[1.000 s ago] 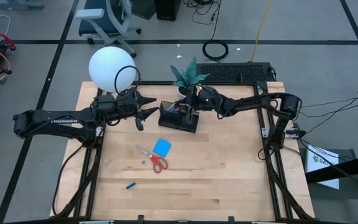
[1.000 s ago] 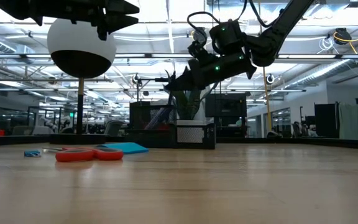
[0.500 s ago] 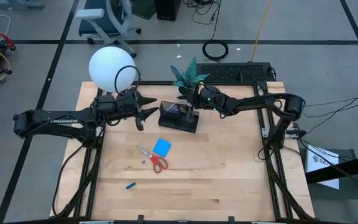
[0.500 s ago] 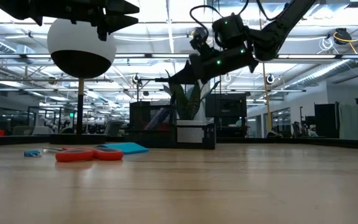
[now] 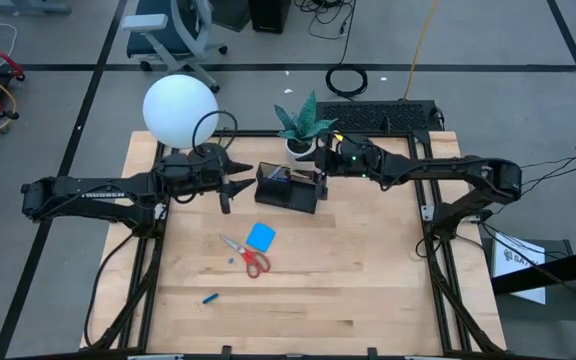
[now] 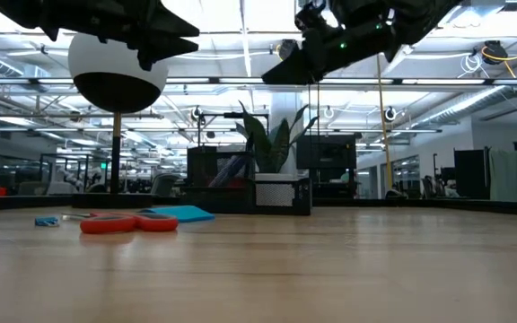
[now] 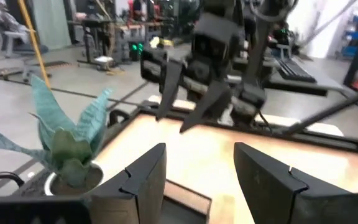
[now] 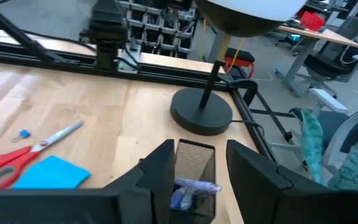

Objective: Pick and place office supplies into organizer
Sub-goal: Put the red scissors into the desk organizer

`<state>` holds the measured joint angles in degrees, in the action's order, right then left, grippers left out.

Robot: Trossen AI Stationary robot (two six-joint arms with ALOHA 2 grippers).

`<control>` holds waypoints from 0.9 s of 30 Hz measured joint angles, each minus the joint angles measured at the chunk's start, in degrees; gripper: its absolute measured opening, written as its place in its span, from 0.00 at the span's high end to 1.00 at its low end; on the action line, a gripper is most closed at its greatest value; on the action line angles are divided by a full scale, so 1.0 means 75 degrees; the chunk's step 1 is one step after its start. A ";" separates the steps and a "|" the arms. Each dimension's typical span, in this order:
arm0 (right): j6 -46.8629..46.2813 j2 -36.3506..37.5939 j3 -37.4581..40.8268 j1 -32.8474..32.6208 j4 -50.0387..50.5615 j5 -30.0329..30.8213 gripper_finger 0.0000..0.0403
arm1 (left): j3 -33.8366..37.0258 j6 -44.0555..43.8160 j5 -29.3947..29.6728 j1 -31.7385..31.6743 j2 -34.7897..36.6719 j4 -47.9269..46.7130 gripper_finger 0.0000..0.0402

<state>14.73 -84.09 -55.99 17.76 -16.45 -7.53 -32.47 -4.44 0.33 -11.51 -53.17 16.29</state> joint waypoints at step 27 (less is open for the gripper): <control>0.0332 0.0186 0.0006 -0.0242 0.0240 0.0002 0.68 | -0.1568 0.1600 0.0833 0.3536 -0.1754 -0.3584 0.51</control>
<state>17.21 -82.70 -55.94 15.94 -14.65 -7.52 -44.23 7.56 6.58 15.02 -66.32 -10.59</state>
